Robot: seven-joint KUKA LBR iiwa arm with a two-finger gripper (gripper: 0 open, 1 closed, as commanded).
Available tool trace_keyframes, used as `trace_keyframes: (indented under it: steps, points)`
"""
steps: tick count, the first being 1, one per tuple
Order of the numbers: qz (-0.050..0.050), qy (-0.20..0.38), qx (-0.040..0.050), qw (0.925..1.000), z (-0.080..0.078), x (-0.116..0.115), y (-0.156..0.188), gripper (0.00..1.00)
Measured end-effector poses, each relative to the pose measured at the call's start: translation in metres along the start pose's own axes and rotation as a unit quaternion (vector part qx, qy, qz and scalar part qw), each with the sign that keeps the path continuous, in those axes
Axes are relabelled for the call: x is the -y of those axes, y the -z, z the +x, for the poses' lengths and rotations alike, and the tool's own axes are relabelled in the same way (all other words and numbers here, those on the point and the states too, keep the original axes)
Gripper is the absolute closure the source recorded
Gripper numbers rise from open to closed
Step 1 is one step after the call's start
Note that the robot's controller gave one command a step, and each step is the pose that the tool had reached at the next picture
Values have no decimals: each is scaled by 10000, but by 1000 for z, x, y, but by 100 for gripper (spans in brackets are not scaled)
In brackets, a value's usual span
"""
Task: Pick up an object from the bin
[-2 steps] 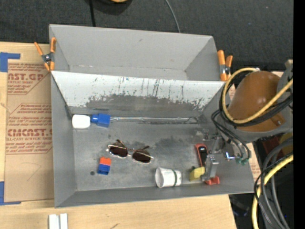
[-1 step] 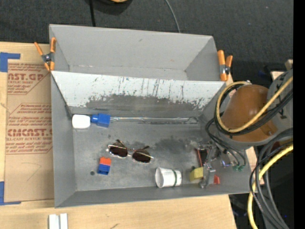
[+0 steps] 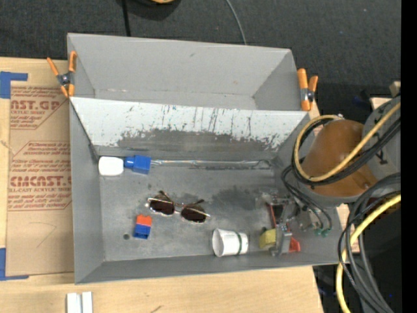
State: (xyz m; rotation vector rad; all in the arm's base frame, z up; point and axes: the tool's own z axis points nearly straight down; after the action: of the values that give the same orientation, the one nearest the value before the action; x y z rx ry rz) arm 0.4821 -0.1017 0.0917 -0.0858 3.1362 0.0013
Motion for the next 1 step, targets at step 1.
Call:
trace_keyframes:
  steps: [1]
  points:
    - [-2, 492, -31, 9988, -2, 25, 6, 0]
